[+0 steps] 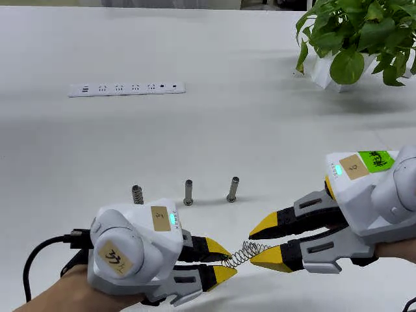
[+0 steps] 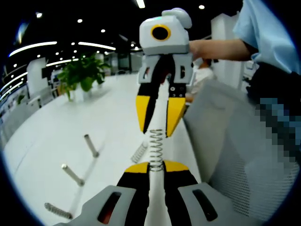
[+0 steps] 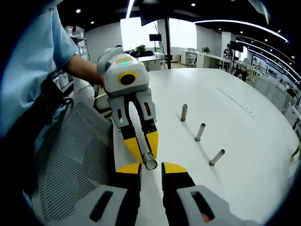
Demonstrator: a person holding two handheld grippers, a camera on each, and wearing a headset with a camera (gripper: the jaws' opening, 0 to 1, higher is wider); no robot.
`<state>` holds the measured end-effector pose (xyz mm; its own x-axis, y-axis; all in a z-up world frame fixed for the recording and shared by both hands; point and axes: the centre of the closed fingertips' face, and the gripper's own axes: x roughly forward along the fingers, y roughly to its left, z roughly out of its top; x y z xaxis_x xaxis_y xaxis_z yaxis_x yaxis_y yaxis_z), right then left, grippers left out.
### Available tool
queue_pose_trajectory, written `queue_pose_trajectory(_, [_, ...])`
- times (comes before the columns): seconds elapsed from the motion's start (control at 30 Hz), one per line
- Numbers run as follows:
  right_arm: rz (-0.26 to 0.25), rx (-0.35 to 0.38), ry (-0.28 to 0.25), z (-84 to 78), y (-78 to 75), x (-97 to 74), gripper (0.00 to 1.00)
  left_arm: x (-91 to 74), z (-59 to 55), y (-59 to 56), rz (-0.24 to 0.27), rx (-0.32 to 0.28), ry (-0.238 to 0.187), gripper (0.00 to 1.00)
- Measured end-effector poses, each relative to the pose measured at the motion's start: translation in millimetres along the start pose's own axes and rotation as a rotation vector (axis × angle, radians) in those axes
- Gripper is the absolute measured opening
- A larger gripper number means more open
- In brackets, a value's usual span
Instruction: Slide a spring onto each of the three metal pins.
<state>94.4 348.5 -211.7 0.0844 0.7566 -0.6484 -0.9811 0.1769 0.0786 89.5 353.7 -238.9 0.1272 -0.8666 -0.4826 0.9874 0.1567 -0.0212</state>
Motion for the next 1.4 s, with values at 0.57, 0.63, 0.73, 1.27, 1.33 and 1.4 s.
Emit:
queue_pose_trajectory(0.57, [0.012,-0.007,0.007,8.5,7.5,2.6,0.12,-2.9,0.4,-0.3,-0.001,0.007,-0.002,0.10])
queue_pose_trajectory(0.63, [0.003,-0.043,0.034,7.7,7.8,3.5,0.12,-2.0,-0.8,-0.4,-0.001,0.007,0.005,0.10])
queue_pose_trajectory(0.73, [-0.001,-0.066,0.054,8.5,9.9,5.2,0.12,-0.8,-2.3,-0.8,-0.003,0.003,0.014,0.10])
queue_pose_trajectory(1.27, [-0.008,-0.189,0.158,6.5,13.2,8.5,0.12,5.1,-6.2,-4.0,-0.016,0.000,0.046,0.09])
queue_pose_trajectory(1.33, [-0.006,-0.191,0.159,6.2,12.9,6.8,0.13,5.5,-5.7,-5.2,-0.020,0.002,0.044,0.09])
queue_pose_trajectory(1.4, [0.000,-0.176,0.158,6.2,13.5,6.0,0.21,5.9,-5.2,-6.0,-0.021,0.004,0.041,0.09])
